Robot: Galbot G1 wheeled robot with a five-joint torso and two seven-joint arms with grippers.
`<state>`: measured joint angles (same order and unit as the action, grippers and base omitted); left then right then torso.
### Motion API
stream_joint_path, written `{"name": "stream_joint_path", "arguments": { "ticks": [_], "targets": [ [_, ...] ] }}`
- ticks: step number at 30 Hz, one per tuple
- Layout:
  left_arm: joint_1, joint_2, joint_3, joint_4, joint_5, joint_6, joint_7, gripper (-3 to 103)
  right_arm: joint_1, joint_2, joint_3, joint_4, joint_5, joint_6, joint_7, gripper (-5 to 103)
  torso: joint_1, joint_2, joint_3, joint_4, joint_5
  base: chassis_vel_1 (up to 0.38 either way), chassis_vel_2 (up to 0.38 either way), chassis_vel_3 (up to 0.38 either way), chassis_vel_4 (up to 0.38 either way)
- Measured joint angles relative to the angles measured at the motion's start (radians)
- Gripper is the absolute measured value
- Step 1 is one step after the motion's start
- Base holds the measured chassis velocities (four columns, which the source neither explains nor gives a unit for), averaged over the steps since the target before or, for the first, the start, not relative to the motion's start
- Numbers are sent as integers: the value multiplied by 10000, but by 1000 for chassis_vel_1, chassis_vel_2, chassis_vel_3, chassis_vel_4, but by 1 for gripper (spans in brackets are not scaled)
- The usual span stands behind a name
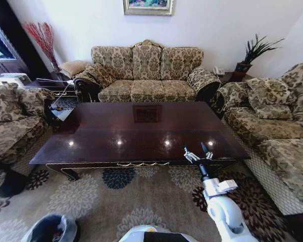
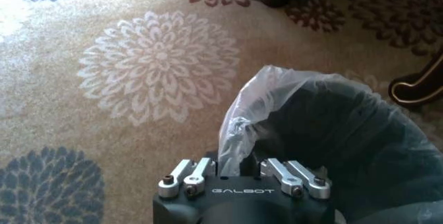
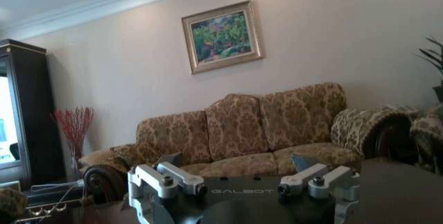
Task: Move to the front of the table and place the trash on the table into the trash bin.
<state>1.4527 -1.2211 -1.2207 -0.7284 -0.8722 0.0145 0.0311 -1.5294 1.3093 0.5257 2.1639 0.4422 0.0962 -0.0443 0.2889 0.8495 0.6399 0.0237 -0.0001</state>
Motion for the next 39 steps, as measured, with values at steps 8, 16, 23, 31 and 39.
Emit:
{"name": "stream_joint_path", "arguments": {
  "ticks": [8,16,23,31,39],
  "targets": [
    [1324,-483,-349,-1707,-161,94,-39,61,-34,5,127,-96,376,76,-205,100,0,0,0,-1,4,0,0,0,0],
    [2071,-708,-755,-3461,452,102,-1000,89,18,-106,170,-163,595,145,-380,100,0,0,0,-7,3,0,0,0,0],
    [3061,-878,-1264,-7429,1254,-711,-1061,100,-52,-94,73,78,189,47,-622,100,-1,1,-1,-6,3,0,0,0,0],
    [3775,-1048,-618,-13018,1432,-931,955,100,-432,187,-50,316,-2178,49,-559,100,1,0,1,-4,3,0,0,0,0],
    [3854,-885,1046,-15992,2067,-254,1259,100,-1869,741,775,1821,-2865,-342,434,100,0,0,0,-11,1,0,0,0,0]
  ]
}}
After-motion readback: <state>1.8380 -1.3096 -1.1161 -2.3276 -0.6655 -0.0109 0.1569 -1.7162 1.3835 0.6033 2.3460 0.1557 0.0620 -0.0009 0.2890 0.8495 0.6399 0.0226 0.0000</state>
